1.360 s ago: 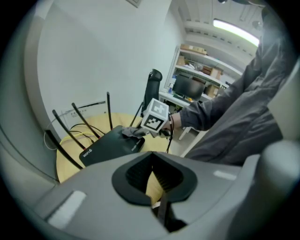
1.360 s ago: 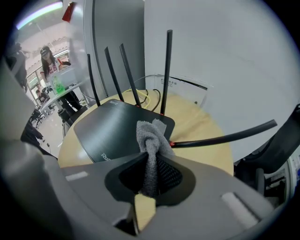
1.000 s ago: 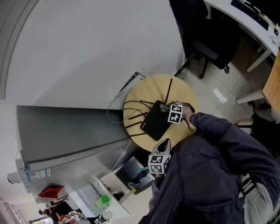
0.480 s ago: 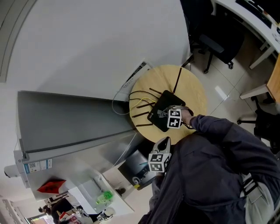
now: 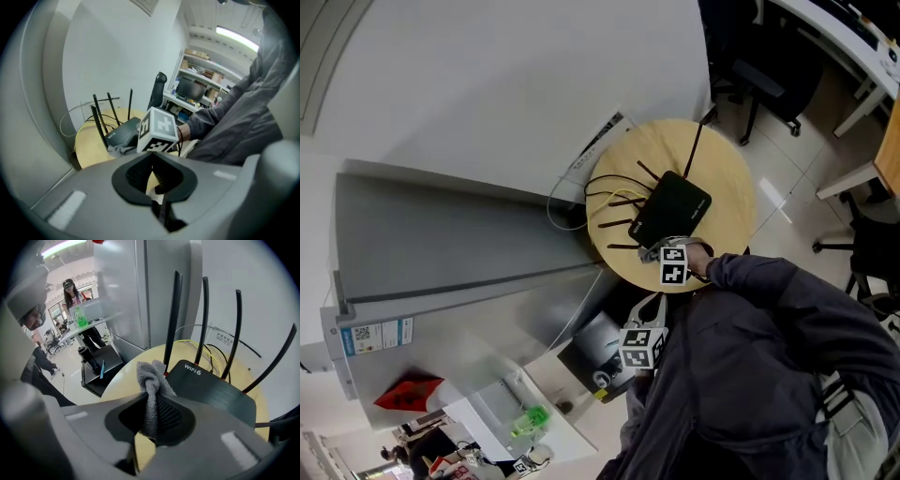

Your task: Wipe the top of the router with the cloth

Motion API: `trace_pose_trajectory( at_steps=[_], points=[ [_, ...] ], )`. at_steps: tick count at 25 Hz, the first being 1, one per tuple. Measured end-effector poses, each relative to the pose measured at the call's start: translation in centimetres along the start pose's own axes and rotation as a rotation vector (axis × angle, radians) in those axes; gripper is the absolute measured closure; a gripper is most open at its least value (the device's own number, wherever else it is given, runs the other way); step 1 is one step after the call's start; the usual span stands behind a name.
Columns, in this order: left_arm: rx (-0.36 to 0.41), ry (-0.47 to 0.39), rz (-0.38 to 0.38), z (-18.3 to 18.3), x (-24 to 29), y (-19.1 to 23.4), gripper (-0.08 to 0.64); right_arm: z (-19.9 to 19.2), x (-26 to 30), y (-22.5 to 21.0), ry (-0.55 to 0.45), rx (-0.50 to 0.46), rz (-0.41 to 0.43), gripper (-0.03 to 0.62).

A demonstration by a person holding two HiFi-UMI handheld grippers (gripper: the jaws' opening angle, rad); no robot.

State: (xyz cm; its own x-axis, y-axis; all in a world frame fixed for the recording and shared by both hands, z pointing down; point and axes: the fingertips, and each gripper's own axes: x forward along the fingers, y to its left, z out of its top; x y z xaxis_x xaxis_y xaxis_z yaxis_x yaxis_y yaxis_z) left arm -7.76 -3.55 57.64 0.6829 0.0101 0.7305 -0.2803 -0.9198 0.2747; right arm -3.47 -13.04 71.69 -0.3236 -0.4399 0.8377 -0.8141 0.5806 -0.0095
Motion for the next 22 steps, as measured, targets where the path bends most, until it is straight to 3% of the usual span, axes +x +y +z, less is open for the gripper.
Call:
trace_pose_trajectory(
  at_steps=[11, 22],
  points=[
    [0.009, -0.014, -0.015, 1.4, 1.0, -0.1, 0.56, -1.0, -0.3, -1.1, 0.023, 0.008, 0.005, 0.557],
    [0.042, 0.027, -0.057, 6.2, 7.3, -3.9, 0.56, -6.6, -4.0, -8.0, 0.002, 0.077, -0.026, 0.557]
  ],
)
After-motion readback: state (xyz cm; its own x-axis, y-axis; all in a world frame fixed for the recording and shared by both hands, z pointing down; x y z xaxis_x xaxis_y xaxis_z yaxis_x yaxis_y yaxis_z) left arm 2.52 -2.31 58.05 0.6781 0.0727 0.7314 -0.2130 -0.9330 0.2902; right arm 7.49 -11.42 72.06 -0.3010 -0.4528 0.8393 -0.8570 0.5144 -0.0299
